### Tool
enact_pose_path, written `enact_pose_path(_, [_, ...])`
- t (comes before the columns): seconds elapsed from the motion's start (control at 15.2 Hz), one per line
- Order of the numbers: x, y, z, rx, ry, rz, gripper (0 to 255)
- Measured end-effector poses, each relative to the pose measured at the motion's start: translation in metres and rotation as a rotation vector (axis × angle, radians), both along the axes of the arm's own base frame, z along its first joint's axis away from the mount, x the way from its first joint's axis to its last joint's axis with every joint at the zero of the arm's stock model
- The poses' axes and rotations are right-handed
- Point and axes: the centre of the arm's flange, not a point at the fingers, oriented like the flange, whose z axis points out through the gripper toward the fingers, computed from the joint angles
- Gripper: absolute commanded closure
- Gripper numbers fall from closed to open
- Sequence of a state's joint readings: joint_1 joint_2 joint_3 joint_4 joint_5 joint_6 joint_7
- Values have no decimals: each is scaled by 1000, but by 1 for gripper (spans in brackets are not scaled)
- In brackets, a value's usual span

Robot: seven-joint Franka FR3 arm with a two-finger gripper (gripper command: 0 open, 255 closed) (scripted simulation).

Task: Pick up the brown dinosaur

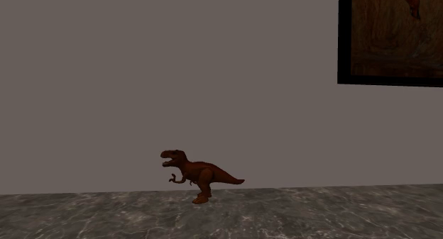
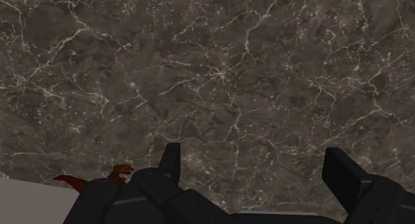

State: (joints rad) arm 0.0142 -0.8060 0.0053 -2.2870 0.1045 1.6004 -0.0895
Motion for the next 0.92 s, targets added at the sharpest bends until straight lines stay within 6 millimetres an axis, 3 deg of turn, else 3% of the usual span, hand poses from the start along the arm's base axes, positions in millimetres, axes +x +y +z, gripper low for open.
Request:
enact_pose_path(0.2, [10, -9, -8, -2, 3, 30, 0])
enact_pose_path(0.53, [46, -47, -45, -9, 13, 150, 0])
enact_pose_path(0.92, [103, -88, -88, -20, 25, 303, 0])
